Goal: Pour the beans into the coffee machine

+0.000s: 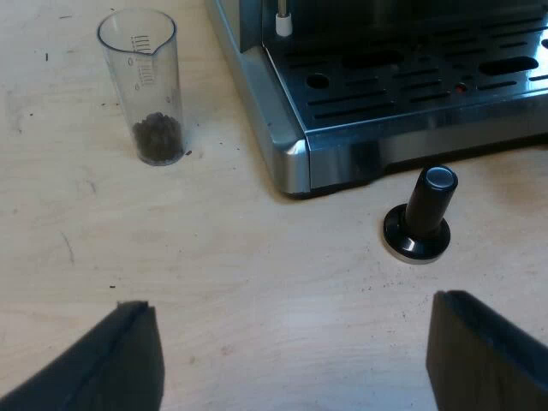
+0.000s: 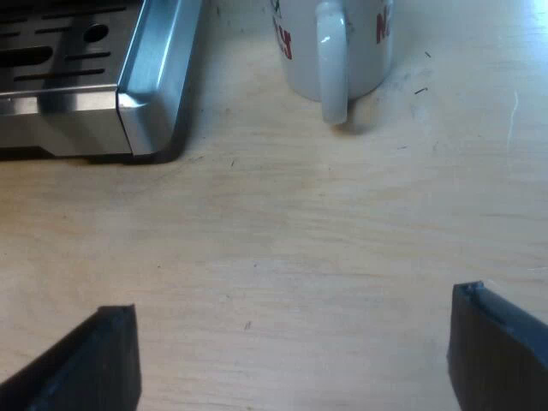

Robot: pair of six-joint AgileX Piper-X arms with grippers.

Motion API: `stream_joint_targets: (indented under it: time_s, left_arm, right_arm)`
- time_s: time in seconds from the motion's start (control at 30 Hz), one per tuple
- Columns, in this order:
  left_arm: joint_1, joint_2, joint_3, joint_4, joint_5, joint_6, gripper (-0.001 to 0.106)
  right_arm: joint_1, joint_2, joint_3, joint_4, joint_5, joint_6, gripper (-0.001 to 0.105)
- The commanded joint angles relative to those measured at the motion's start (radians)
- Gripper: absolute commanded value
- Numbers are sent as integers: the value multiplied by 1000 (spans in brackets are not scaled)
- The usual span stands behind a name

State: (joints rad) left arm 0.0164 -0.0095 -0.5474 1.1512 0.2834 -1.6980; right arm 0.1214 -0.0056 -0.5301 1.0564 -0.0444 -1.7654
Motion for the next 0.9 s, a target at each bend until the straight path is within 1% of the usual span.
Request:
stream_joint_targets:
  time_s: [0.03,0.13,0.33,0.4,0.43,0.47,0.5,0.57,0.77,0.87,0.9]
  left_arm:
    - [2,-43,-3,-1,6,-5,66]
    - [2,-43,-7,-1,6,-15,66]
    - [2,-43,-33,1,6,-67,66]
    - [2,-43,-54,1,4,-75,72]
    - [2,-43,-57,1,4,-75,72]
    - [2,-43,-69,1,3,-75,78]
    - [2,-43,-76,1,3,-75,82]
    - [2,-43,-85,-5,3,-75,85]
    - [2,-25,-118,-4,-12,-75,85]
    - [2,-12,-129,-14,-23,-75,85]
    - [2,8,-134,-33,-24,-75,85]
  right_arm:
    - [-3,-46,-8,-4,-14,-3,79]
    - [-3,-46,-15,10,-14,-3,79]
    - [-3,-46,-65,72,-14,-8,79]
    - [-3,-46,-100,103,-14,-18,79]
    - [-3,-46,-108,110,-14,-18,79]
    - [-3,-44,-127,123,-14,-18,79]
    - [-3,-42,-142,132,-21,-18,79]
    - [-3,-34,-167,149,-29,-22,79]
    - [-3,18,-238,161,-116,-57,79]
    - [-3,52,-264,161,-143,-57,79]
    - [-3,116,-311,159,-190,-60,79]
